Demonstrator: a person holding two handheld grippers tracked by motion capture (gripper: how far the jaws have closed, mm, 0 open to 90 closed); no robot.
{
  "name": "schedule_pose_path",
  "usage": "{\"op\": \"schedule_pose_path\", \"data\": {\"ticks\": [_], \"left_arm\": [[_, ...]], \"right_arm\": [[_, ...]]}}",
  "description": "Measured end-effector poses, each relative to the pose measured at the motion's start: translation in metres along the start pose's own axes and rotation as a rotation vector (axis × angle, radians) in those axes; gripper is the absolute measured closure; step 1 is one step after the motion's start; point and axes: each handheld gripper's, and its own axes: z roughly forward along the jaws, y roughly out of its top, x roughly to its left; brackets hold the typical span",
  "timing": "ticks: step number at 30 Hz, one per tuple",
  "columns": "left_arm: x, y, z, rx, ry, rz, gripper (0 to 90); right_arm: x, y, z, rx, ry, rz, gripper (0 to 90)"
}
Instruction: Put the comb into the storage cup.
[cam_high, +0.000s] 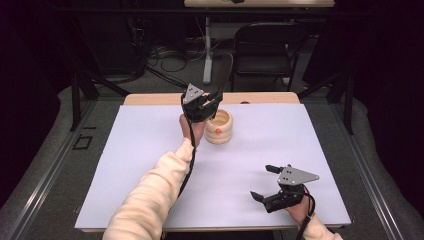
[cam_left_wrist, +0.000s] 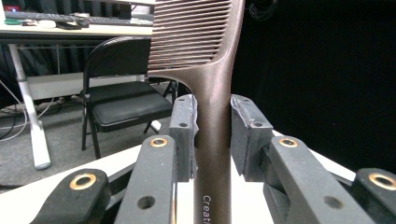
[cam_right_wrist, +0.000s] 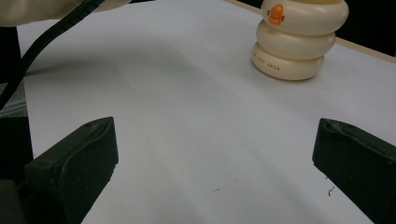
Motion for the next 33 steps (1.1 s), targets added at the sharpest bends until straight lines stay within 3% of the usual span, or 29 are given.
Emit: {"op": "schedule_pose_path", "data": {"ticks": [33], "left_arm": [[0.005, -0.013, 0.018, -0.037, -0.007, -0.088, 72.1]], "right_arm": [[0.000, 0.000, 0.000, -0.002, 0.004, 0.007, 0.0]]}}
